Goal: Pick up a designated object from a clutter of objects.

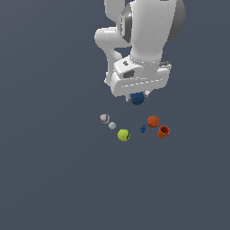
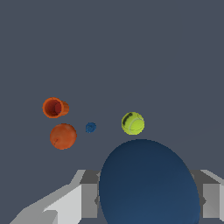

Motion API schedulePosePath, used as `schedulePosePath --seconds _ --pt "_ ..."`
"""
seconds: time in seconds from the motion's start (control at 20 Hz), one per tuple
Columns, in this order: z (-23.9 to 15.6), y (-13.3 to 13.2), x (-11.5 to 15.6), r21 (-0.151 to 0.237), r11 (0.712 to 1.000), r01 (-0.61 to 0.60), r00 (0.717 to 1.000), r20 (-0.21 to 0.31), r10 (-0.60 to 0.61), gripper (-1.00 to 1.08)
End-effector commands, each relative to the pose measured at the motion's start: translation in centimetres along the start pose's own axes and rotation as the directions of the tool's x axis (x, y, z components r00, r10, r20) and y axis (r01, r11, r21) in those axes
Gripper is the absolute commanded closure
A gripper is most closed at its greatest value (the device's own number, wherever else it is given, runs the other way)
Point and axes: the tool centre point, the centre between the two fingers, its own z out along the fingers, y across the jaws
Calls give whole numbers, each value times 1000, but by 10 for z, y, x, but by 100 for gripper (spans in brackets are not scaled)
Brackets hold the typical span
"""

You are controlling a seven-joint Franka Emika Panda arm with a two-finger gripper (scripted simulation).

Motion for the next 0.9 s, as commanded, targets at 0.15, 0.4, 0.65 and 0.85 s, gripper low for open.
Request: schedulePosePath --seconds 0.15,0.4,0.65,0.85 --pt "-44 -56 -8 -1 1000 -1 1000 0 1 108" --pt "-79 -101 -12 1 1000 0 1000 -1 0 108" --pt "-103 -133 -14 3 1000 0 1000 -1 0 108" --pt "-113 -146 -14 4 1000 -1 1000 -1 1 108"
